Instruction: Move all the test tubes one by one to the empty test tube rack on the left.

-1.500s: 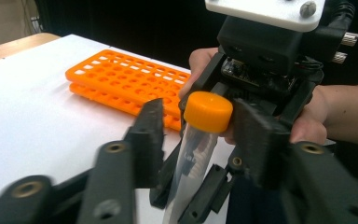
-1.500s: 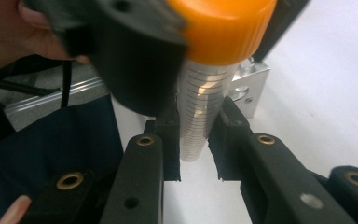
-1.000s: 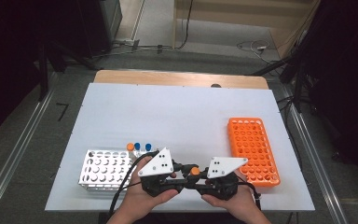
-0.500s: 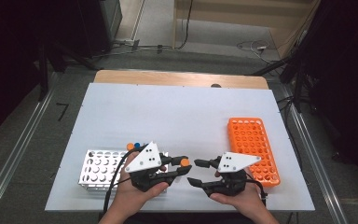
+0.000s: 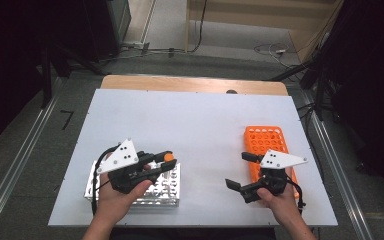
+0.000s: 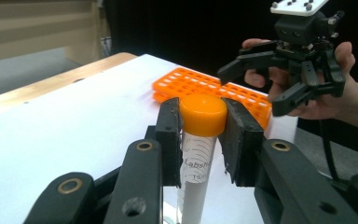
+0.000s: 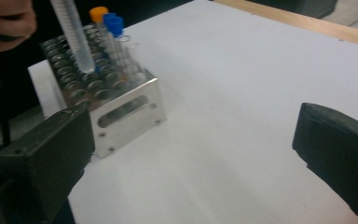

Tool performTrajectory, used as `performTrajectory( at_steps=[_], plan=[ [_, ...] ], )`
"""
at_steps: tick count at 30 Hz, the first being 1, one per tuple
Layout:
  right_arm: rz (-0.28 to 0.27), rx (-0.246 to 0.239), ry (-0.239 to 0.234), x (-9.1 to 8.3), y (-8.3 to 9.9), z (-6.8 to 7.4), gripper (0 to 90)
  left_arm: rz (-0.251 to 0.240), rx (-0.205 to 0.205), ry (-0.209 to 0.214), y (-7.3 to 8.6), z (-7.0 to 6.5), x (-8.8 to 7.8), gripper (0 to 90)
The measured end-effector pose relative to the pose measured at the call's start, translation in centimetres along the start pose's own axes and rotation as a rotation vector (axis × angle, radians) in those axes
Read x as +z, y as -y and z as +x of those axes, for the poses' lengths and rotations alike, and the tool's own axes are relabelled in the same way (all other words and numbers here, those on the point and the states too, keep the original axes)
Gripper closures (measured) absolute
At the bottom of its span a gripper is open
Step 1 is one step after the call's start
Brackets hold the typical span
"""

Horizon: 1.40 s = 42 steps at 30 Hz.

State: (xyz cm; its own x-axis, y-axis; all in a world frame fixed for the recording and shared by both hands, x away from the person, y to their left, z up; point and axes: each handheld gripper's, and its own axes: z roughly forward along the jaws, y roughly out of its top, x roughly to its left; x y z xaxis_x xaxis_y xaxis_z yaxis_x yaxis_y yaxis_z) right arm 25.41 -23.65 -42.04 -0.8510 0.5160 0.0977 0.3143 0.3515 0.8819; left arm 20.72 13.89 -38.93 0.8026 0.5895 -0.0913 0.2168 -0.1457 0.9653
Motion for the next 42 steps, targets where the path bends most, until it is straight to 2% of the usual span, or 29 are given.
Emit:
performTrajectory(
  at_steps=[10, 23, 36, 42],
  plan=[
    [-0.031, 0.054, 0.081, -1.8, 0.7, -2.7, 0.0, -0.027, -0.014, -0.090, -0.1, 1.8, -2.8, 70.8],
    [-0.046, 0.080, 0.154, -3.3, 1.4, -4.5, 0.0, -0.070, -0.061, -0.214, 0.9, 4.4, -6.4, 70.8],
    [-0.043, 0.094, 0.213, -4.1, 2.1, -5.9, 0.0, -0.068, -0.111, -0.280, 2.7, 6.1, -7.0, 70.8],
    [-0.035, 0.097, 0.220, -4.0, 2.4, -6.1, 0.0, -0.075, -0.131, -0.273, 3.3, 6.2, -6.2, 70.8]
  ],
)
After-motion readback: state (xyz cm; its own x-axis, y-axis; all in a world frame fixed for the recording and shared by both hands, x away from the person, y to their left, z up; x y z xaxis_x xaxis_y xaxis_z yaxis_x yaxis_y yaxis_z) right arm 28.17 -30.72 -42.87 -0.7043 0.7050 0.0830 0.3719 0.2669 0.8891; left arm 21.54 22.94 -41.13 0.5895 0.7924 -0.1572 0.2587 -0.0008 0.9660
